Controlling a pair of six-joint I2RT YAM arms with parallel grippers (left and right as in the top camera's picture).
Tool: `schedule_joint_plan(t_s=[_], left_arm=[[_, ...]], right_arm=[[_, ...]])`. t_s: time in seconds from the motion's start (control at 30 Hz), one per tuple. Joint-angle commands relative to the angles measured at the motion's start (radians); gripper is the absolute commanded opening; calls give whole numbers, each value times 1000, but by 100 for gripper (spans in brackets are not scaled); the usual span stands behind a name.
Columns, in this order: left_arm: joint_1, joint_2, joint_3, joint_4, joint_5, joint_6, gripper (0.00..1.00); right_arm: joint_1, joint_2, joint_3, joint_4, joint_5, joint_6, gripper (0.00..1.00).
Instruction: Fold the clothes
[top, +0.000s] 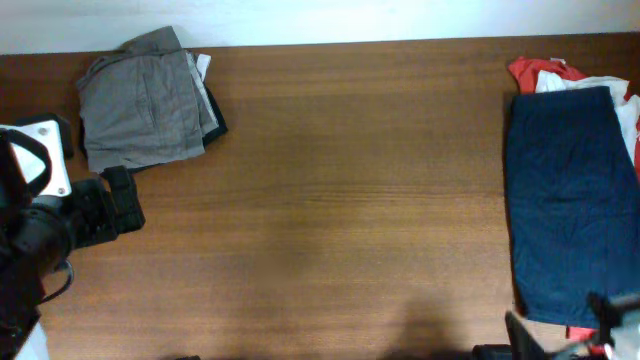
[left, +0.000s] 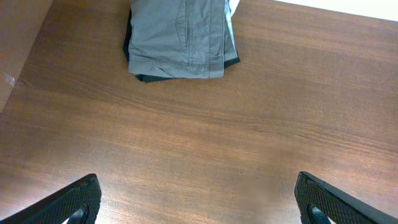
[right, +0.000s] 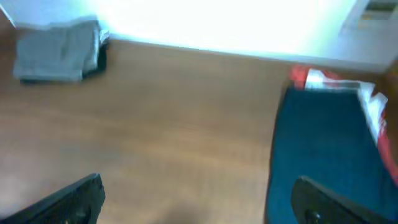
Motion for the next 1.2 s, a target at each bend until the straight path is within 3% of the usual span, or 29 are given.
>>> schedule_joint_plan(t_s=[0.0, 0.1, 0.27, 0.37, 0.7, 0.77, 1.0, 1.17], left_arm=[[4, -3, -1, 2, -10, 5, 99], [4, -3, -1, 2, -10, 5, 99], [4, -3, -1, 2, -10, 5, 99], [4, -3, -1, 2, -10, 5, 99], [4, -3, -1, 2, -10, 5, 99], [4, -3, -1, 2, -10, 5, 99], [4, -3, -1, 2, -10, 5, 99], [4, -3, -1, 2, -10, 5, 99]], right_arm=[[52, -213, -252, 195, 45, -19, 99], [55, -351, -581, 444, 44, -19, 99], [55, -513, -1161, 1071, -33, -19, 99], [55, -569, -1390, 1389, -77, -19, 99], [93, -584, -1681, 1901, 3, -19, 99], [93, -584, -1681, 1888, 5, -19, 99], [93, -584, -1681, 1532, 41, -15, 99], [93, -584, -1681, 1532, 41, -15, 99]])
